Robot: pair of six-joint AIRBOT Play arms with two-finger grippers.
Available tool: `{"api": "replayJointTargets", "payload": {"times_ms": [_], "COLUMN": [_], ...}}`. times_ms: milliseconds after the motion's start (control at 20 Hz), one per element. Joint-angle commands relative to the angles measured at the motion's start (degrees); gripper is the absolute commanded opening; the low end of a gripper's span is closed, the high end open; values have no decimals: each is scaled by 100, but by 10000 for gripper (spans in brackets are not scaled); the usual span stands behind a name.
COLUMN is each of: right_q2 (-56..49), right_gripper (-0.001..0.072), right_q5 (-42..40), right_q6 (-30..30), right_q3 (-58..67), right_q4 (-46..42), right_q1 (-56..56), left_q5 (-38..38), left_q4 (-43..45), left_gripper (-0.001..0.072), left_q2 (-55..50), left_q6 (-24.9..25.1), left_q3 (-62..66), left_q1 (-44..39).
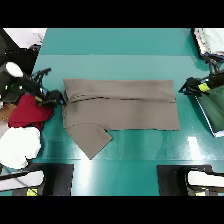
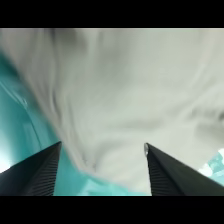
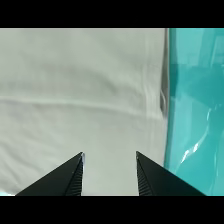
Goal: Fold the shirts.
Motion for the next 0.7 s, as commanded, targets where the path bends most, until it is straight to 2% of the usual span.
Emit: {"api": "replayJointTargets", "payload": {"times_ms": [0,250,550,650], "right_q2": [546,684,684,684], "right_gripper": [378,378,355,316], "right_q5": [-101,-162,-160,-127], "right_q6": [-179,-179,-179,-179], "right_q3": [-597,-839,-835,-835], "right_q4": [199,203,208,212], "right_q1": [-321,-557,-551,-551], "left_q5": [527,1147,2109,2402], "left_q4": [-254,-756,-1419,-1606], "left_gripper": [602,602,602,598], "left_q2": [1283,2310,2310,2310], "left_q6": [-396,-861,-905,-909], "left_q3": [-1891,-3591,-3891,-3891], "left_q1": [-96,-706,-1270,-1460]}}
